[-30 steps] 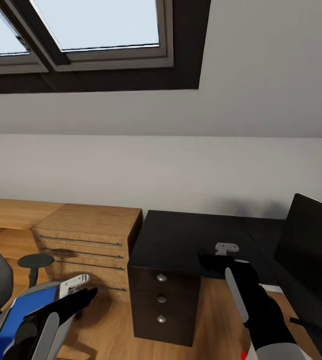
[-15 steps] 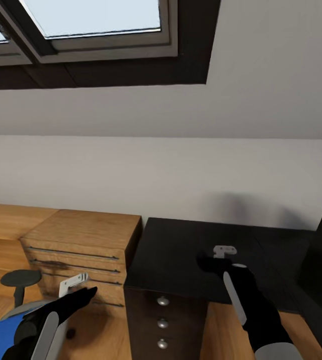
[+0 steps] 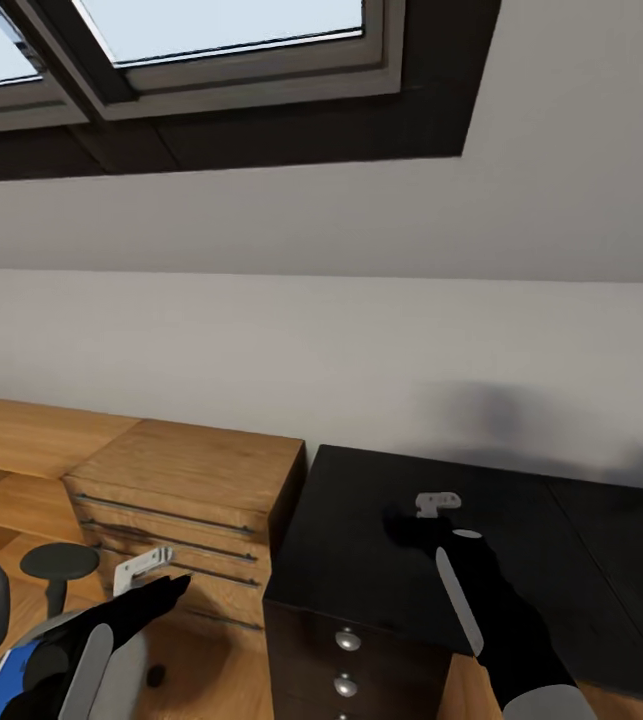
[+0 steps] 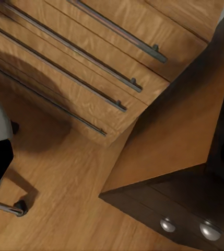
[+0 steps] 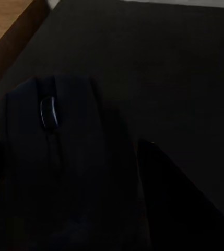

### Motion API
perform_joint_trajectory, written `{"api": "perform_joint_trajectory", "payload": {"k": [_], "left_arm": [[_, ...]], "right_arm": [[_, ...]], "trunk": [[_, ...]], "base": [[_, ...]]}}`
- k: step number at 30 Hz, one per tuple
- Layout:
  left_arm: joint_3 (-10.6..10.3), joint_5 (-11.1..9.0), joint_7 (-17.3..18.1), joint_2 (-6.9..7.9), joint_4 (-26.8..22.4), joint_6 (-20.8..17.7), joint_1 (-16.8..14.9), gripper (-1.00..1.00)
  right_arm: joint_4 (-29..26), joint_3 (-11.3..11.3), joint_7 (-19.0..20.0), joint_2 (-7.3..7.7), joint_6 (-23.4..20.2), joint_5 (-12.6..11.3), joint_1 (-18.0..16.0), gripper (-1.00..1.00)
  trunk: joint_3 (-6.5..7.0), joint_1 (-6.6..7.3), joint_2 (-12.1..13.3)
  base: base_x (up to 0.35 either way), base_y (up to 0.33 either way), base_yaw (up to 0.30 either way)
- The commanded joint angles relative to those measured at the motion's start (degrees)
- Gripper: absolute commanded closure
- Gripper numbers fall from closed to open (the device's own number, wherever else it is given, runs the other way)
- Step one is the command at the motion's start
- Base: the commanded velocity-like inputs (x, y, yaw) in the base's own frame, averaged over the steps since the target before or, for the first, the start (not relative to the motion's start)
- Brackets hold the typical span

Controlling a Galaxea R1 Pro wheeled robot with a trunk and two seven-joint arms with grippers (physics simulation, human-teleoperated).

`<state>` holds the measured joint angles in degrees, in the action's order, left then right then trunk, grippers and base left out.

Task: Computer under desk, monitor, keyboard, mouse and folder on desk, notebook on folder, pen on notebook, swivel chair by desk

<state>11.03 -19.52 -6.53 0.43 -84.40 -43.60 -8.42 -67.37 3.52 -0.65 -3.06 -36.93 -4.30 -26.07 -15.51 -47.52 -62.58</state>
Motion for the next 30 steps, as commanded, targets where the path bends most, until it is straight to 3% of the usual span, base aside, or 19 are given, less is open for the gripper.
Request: {"api": "perform_joint_trajectory", "payload": {"k": [1,4,5,7,9,10,30], "left_arm": [[0.0,-0.6,-0.5,0.01,-0.1,-0.3,-0.1,-1.0],[0.0,-0.6,-0.6,0.01,-0.1,-0.3,-0.1,-1.0],[0.0,-0.6,-0.6,0.01,-0.1,-0.3,-0.1,-1.0],[0.0,-0.6,-0.6,0.01,-0.1,-0.3,-0.1,-1.0],[0.0,-0.6,-0.6,0.01,-0.1,-0.3,-0.1,-1.0],[0.0,-0.6,-0.6,0.01,-0.1,-0.3,-0.1,-1.0],[-0.3,-0.6,-0.6,-0.17,-0.8,-0.1,-0.1,-1.0]], "right_arm": [[0.1,0.0,-0.2,-0.01,-0.3,-0.6,0.0,1.0],[1.1,0.4,-0.3,-0.06,-0.2,-0.6,0.0,1.0],[1.5,2.0,-0.4,-0.14,-0.1,-0.7,0.0,1.0],[2.0,2.9,-0.4,-0.49,0.2,-0.7,0.0,1.0],[4.3,3.7,-0.5,-2.75,1.1,-0.6,0.0,1.0],[4.4,3.8,-0.5,-2.91,1.1,-0.6,0.0,1.0],[10.0,5.1,-0.9,-3.92,3.2,-0.3,0.0,1.0]], "trunk": [[-0.08,-0.01,-0.1],[-0.08,-0.01,-0.1],[-0.08,-0.01,-0.1],[-0.08,-0.01,-0.1],[-0.09,-0.01,-0.1],[-0.11,-0.01,-0.1],[-0.52,-0.01,-0.1]], "base": [[0.012,-0.001,0.187],[0.004,0.0,0.189],[0.001,0.0,0.212],[0.0,0.0,0.233],[0.0,0.0,0.255],[0.0,0.0,0.261],[0.0,0.0,0.261]]}}
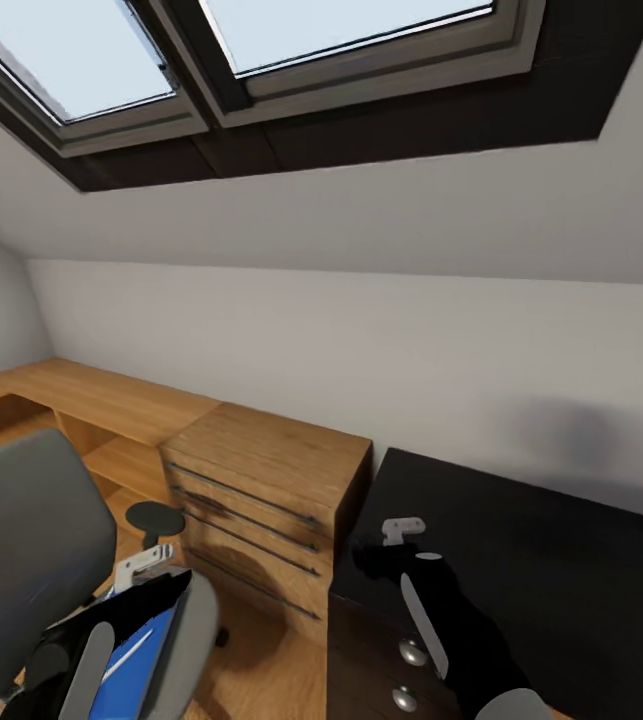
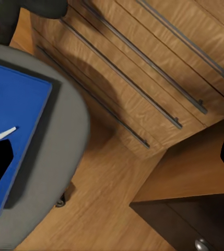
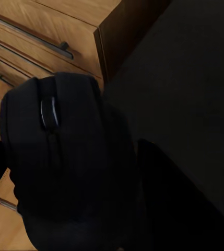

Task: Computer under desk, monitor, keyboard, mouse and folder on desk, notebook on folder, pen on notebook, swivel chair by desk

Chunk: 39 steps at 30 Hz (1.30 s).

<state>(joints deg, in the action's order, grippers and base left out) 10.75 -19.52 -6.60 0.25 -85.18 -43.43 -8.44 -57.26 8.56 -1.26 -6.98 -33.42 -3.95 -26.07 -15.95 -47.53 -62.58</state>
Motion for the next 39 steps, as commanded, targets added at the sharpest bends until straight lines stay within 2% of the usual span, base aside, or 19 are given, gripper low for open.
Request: {"api": "perform_joint_trajectory", "payload": {"k": [1,5,10,20,27,39], "left_arm": [[0.0,-0.6,-0.5,0.01,-0.1,-0.3,-0.1,-1.0],[0.0,-0.6,-0.5,0.01,-0.1,-0.3,-0.1,-1.0],[0.0,-0.6,-0.5,0.04,-0.1,-0.3,-0.1,-1.0],[0.0,-0.5,-0.5,0.01,-0.3,-0.2,0.0,-1.0],[0.0,-0.5,-0.5,-0.05,-1.9,0.0,-0.1,-1.0],[0.0,-0.6,-0.5,-0.08,-2.1,-0.1,-0.1,-1.0]], "right_arm": [[-0.1,0.0,-0.2,0.01,-0.2,-0.6,0.0,1.0],[-0.1,-0.1,0.1,0.25,-0.2,-0.5,0.0,1.0],[-0.3,-0.2,0.1,1.45,0.2,0.8,0.0,1.0],[-0.4,-0.2,0.1,1.61,0.4,1.3,0.0,1.0],[0.9,-0.2,-0.3,1.22,-0.1,6.4,-0.1,1.0],[6.0,-0.3,-0.3,1.23,-0.2,6.9,-0.5,1.0]], "trunk": [[-0.1,-0.01,-0.1],[-0.15,-0.01,-0.1],[-0.16,-0.01,-0.1],[-0.16,-0.01,-0.1],[-0.16,-0.01,-0.1],[-0.16,-0.01,-0.1]], "base": [[0.0,0.0,0.247],[0.0,0.0,0.156],[0.0,0.0,0.019],[0.0,0.0,0.0],[0.0,0.0,0.0],[0.069,0.0,0.0]]}}
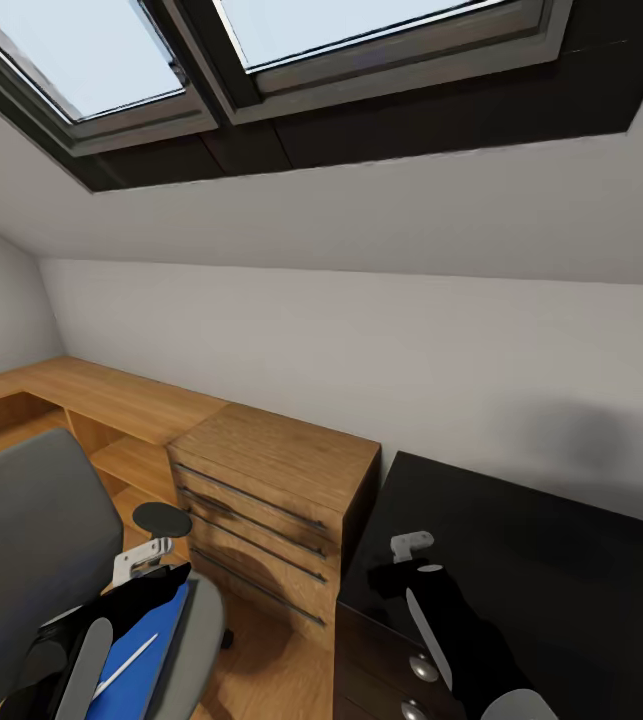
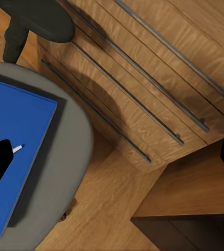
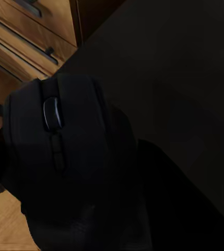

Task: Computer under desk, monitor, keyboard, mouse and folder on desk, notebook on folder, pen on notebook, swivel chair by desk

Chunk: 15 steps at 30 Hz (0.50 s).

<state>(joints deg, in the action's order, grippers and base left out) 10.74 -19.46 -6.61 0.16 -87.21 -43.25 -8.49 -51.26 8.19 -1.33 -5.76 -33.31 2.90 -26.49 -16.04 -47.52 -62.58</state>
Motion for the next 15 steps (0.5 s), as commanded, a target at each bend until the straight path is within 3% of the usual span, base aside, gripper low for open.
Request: {"api": "perform_joint_trajectory", "payload": {"k": [1,15], "left_arm": [[0.0,-0.6,-0.5,0.02,-0.1,-0.3,0.0,-1.0],[0.0,-0.6,-0.5,0.02,-0.1,-0.4,0.0,-1.0]], "right_arm": [[1.7,0.1,-0.2,0.03,-0.2,0.1,-0.2,1.0],[8.4,0.0,-0.2,0.1,1.3,0.0,-2.6,1.0]], "trunk": [[-0.07,-0.01,-0.1],[-0.07,-0.01,-0.1]], "base": [[0.013,0.0,0.0],[0.002,0.0,0.0]]}}
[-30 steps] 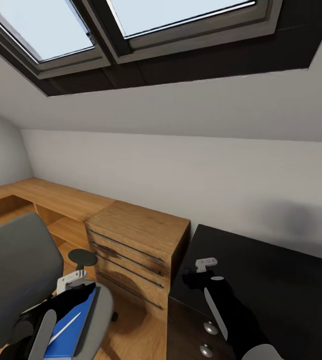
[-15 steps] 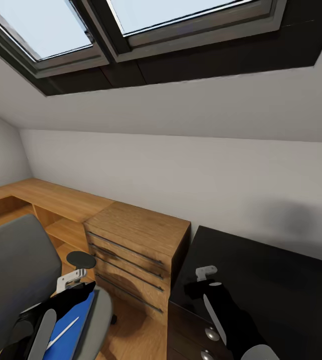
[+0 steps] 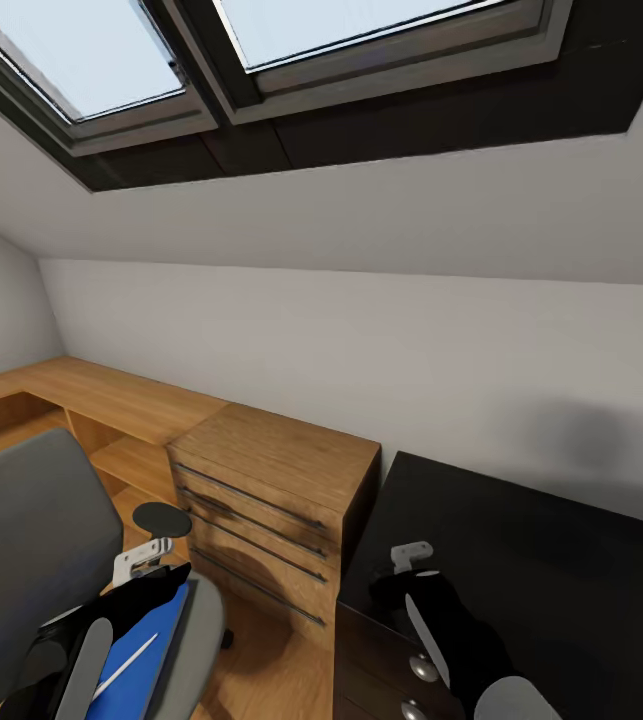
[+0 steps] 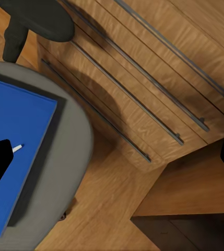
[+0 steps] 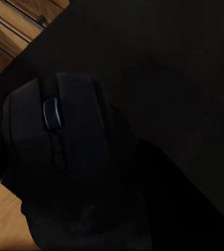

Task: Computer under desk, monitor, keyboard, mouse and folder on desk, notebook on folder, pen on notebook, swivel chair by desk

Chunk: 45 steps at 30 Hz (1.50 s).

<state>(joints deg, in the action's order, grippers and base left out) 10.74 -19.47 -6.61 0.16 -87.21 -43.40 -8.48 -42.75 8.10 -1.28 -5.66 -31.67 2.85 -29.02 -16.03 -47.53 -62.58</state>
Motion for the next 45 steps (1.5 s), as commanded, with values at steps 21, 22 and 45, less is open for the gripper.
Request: {"api": "perform_joint_trajectory", "payload": {"k": [21,22,45], "left_arm": [[0.0,-0.7,-0.5,0.02,-0.1,-0.4,0.0,-1.0],[0.0,-0.7,-0.5,0.02,-0.1,-0.4,0.0,-1.0],[0.0,-0.7,-0.4,0.02,-1.1,-0.5,0.0,-1.0]], "right_arm": [[2.2,0.1,-0.3,0.13,0.9,0.1,-0.9,1.0],[2.4,0.1,-0.3,0.13,0.9,0.1,-1.2,1.0],[2.5,0.1,-0.3,0.13,0.9,0.1,-1.3,-1.0]], "trunk": [[-0.08,0.0,-0.1],[-0.08,0.0,-0.1],[-0.08,0.0,-0.1]], "base": [[0.067,0.0,0.0],[0.0,0.0,0.0],[0.0,0.0,0.0]]}}
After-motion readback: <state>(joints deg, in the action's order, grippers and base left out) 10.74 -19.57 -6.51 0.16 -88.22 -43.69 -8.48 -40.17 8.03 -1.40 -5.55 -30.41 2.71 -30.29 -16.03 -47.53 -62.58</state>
